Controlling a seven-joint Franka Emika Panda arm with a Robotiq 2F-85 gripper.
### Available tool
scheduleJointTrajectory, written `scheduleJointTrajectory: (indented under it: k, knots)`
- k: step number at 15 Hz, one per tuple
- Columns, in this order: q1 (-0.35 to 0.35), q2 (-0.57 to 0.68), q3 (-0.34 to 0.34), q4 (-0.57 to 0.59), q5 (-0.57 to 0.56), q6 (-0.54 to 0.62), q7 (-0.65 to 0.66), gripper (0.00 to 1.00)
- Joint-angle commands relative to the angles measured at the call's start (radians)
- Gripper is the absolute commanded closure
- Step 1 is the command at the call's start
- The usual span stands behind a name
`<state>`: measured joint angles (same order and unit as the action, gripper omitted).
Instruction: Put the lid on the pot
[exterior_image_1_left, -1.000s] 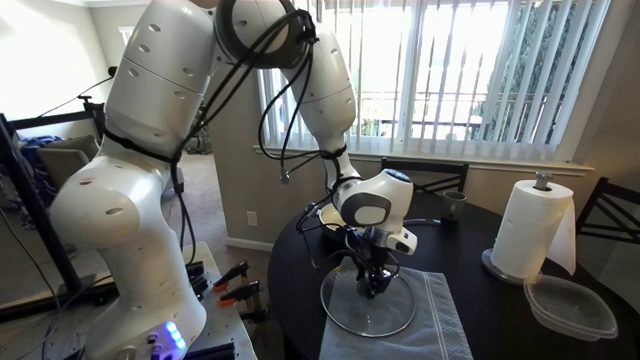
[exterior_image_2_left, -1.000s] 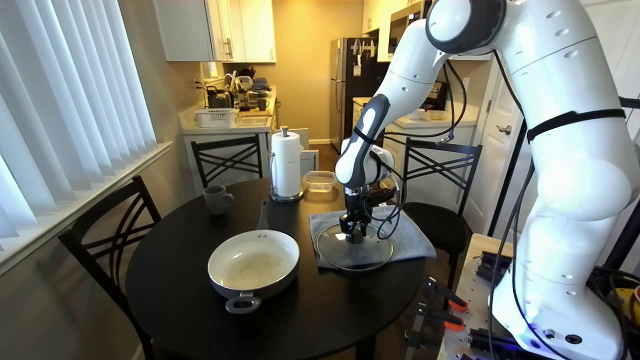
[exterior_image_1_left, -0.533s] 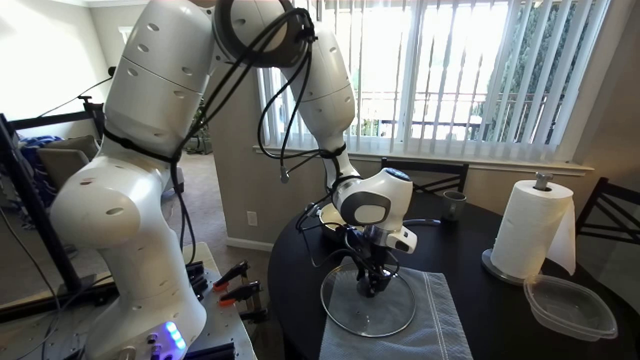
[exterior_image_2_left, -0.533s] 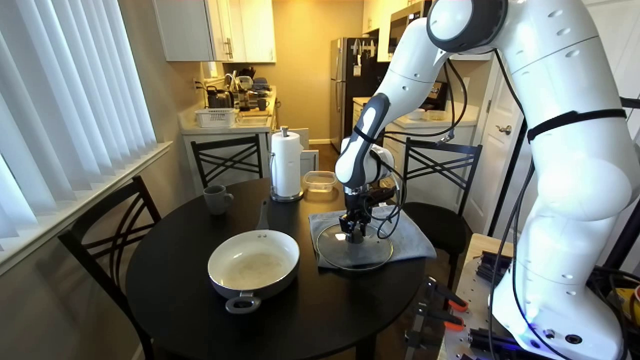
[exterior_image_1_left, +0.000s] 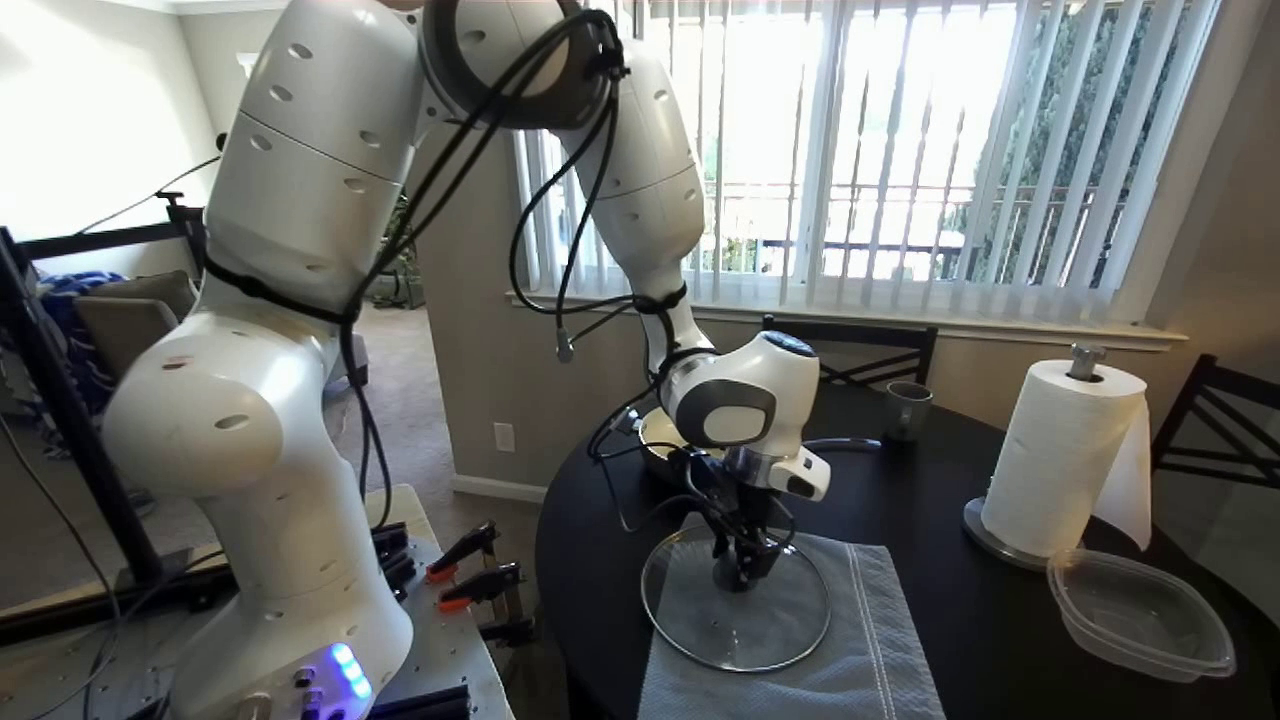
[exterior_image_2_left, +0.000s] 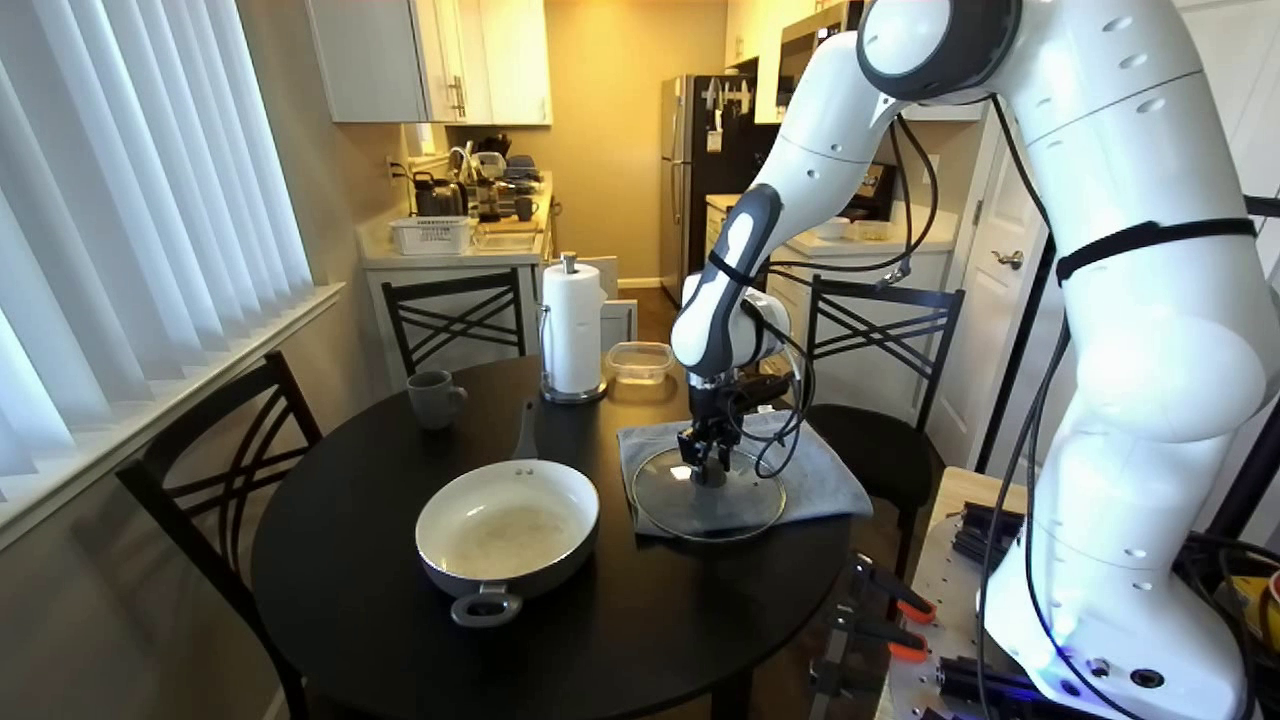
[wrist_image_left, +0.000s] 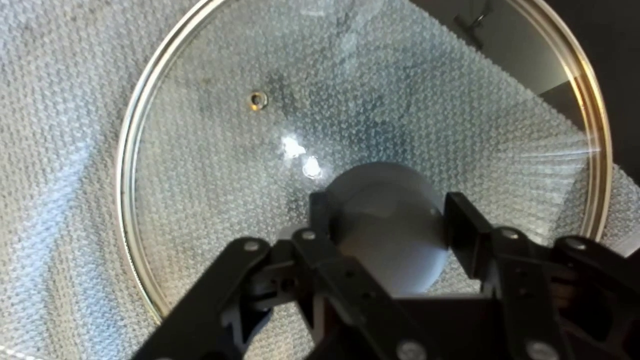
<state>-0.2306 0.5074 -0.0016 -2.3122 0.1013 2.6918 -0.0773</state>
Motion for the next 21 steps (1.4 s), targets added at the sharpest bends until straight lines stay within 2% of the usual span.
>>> scheduleJointTrajectory:
  k: [1, 7, 8, 11, 13, 21]
  knots:
    - [0.037, -0.103, -0.011, -0.099, 0.006, 0.055, 0.011, 0.65]
    - [0.048, -0.183, -0.046, -0.128, -0.008, 0.04, 0.009, 0.65]
    - [0.048, -0.188, -0.054, -0.122, -0.013, 0.029, 0.009, 0.19]
    - [0.04, -0.184, -0.065, -0.094, -0.014, -0.001, -0.01, 0.03]
    - [0.035, -0.168, -0.064, -0.07, -0.007, -0.026, -0.021, 0.0]
    - [0.035, -0.075, -0.042, 0.013, 0.011, -0.107, -0.03, 0.0]
